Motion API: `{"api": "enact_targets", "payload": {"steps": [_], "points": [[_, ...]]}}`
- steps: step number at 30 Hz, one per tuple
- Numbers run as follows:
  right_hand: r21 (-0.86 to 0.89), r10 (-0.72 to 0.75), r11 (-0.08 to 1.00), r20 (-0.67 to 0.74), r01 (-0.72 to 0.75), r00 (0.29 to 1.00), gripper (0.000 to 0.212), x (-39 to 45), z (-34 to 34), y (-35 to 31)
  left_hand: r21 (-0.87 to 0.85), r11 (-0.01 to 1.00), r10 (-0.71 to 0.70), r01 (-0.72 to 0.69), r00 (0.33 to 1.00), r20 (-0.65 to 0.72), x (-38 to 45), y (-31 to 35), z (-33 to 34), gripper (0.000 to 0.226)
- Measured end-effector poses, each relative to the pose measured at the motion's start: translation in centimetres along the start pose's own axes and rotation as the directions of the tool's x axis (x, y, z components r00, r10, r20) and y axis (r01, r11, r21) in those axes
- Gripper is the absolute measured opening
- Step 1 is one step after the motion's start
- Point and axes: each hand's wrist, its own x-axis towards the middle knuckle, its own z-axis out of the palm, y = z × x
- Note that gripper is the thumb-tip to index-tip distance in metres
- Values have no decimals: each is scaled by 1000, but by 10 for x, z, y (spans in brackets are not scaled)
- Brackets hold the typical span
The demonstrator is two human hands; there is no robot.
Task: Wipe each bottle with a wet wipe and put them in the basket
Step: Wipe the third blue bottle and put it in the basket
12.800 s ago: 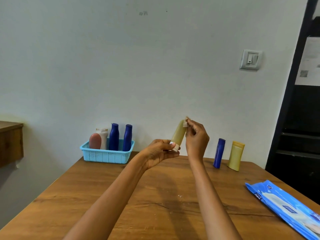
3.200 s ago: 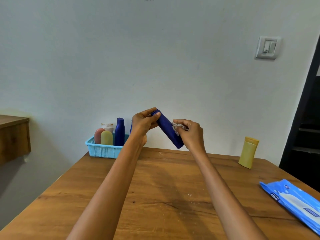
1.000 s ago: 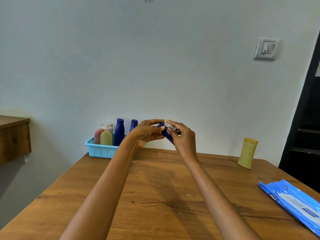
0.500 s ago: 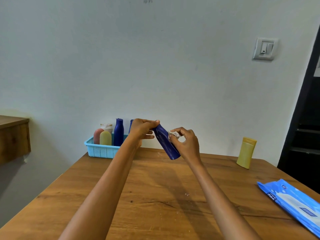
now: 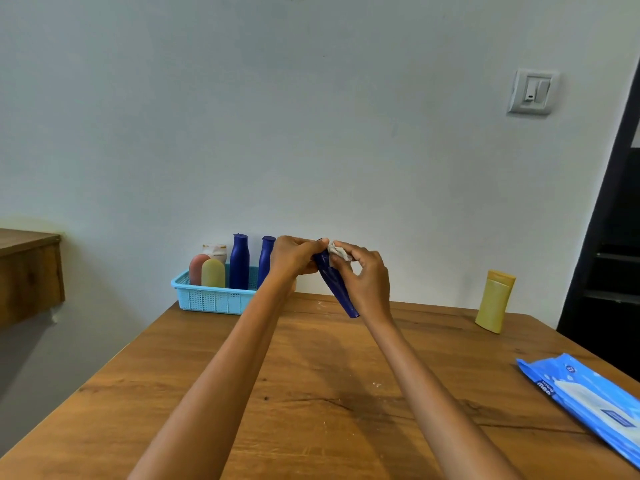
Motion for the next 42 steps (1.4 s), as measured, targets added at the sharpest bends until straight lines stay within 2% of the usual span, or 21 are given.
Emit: {"api": "enact_targets", "payload": {"steps": [6, 9, 14, 18, 23, 30, 32, 35, 38, 42], "points": [[-33, 77, 997, 92, -75, 993, 22, -13, -1, 29, -109, 994, -23, 5, 985, -171, 7, -4, -18, 23], [-18, 160, 987, 103, -159, 982, 25, -19, -1, 42, -132, 991, -23, -4, 979, -201, 13, -3, -26, 25], [1, 218, 976, 104, -219, 970, 28, -23, 2, 48, -65, 997, -55, 47, 991, -123, 12, -8, -20, 26], [45, 96, 994, 73, -100, 993, 26, -12, 3, 26, 75, 995, -56, 59, 998, -30, 8, -13, -3, 20], [72, 23, 997, 13, -24, 1000, 25, -6, 1, 12, 73, 995, -66, 63, 997, 39, 1, -12, 8, 23], [185, 182, 959, 180, -215, 967, 32, -16, 3, 25, 170, 985, -28, 27, 1000, 8, -3, -13, 4, 37], [187, 188, 957, 180, -222, 966, 31, -14, 1, 23, 155, 988, -17, 2, 995, 97, -5, -8, 2, 32], [223, 234, 939, 149, -263, 961, 27, -7, -4, 23, 78, 995, -76, 59, 967, 241, -6, 2, -1, 32], [224, 236, 936, 168, -270, 957, 25, -6, -5, 20, 124, 992, -59, 28, 964, 258, -7, 3, -2, 34], [255, 234, 932, 122, -258, 965, 26, -1, -5, 12, 78, 995, 38, -61, 962, 271, -8, 4, -3, 32]]}}
